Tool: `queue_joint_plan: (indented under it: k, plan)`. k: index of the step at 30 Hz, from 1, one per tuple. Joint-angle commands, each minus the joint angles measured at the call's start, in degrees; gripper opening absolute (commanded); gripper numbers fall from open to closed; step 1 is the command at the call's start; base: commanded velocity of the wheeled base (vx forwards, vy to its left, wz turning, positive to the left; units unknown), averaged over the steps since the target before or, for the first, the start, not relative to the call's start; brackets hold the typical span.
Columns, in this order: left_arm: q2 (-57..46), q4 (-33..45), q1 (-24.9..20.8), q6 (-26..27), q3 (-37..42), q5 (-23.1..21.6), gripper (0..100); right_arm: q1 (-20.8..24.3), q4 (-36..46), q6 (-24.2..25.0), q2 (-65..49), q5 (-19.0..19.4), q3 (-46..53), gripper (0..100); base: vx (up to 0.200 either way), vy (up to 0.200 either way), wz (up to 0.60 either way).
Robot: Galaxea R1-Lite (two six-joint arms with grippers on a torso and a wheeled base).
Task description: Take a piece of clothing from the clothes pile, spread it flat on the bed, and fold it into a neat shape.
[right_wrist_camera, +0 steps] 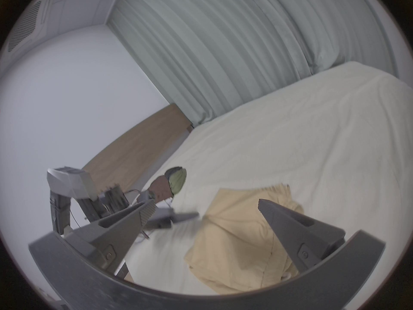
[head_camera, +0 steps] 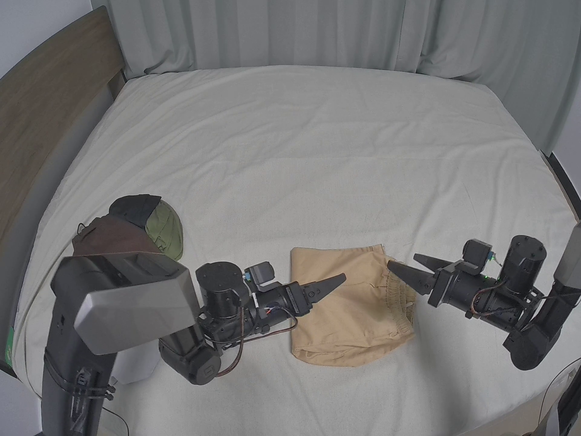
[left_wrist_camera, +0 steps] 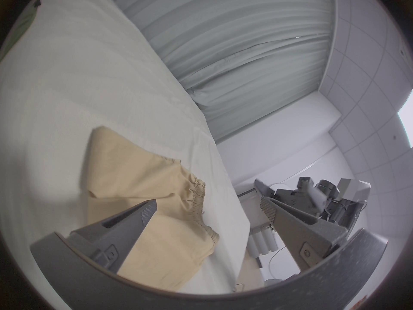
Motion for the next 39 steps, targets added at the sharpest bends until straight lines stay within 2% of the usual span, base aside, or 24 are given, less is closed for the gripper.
queue_joint_plan:
  k: [1, 3, 4, 8, 9, 10, 12, 13, 17, 30, 39]
  plan:
    - [-7.2, -0.1, 3.5, 5.4, 6.2, -0.3, 100, -0.1, -0.1, 0.1, 8.5, 0.0, 0.5, 100, 0.000, 0.000, 0.00]
    - [-9.1, -0.1, 4.5, 8.1, 8.2, -0.3, 100, -0.3, -0.1, 0.1, 10.1, 0.0, 0.3, 100, 0.000, 0.000, 0.00]
    - [-11.6, 0.0, 6.1, 12.0, 10.9, -0.7, 100, -0.6, -0.2, 0.1, 12.2, 0.0, 0.2, 100, 0.000, 0.000, 0.00]
    - [-15.8, 0.0, 10.2, 19.8, 16.0, -3.1, 100, -0.9, -0.1, 1.1, 14.4, -1.1, -0.9, 100, 0.000, 0.000, 0.00]
    - [-15.8, 0.0, 10.2, 19.8, 16.0, -3.1, 100, -0.9, -0.1, 1.1, 14.4, -1.1, -0.9, 100, 0.000, 0.000, 0.00]
    - [-16.4, -0.1, 13.1, 24.9, 17.7, -3.7, 100, -0.7, 0.0, 3.0, 15.2, -4.0, -2.1, 100, 0.000, 0.000, 0.00]
    - [-16.4, -0.1, 13.1, 24.9, 17.7, -3.7, 100, -0.7, 0.0, 3.0, 15.2, -4.0, -2.1, 100, 0.000, 0.000, 0.00]
    - [-16.6, -0.3, 16.1, 30.8, 20.3, -5.2, 100, -0.3, 0.0, 7.0, 16.5, -5.7, -2.8, 100, 0.000, 0.000, 0.00]
    - [-17.0, -0.3, 17.7, 31.4, 21.5, -6.9, 100, 1.0, 0.0, 8.4, 18.0, -5.8, -2.5, 100, 0.000, 0.000, 0.00]
    - [-17.6, -0.2, 17.7, 33.3, 22.1, -8.8, 100, 4.7, 0.0, 9.6, 20.5, -5.8, -0.9, 100, 0.000, 0.000, 0.00]
    - [-17.7, -0.2, 17.7, 33.4, 22.2, -8.8, 100, 4.2, 0.0, 6.4, 25.2, -6.1, 3.9, 100, 0.000, 0.000, 0.00]
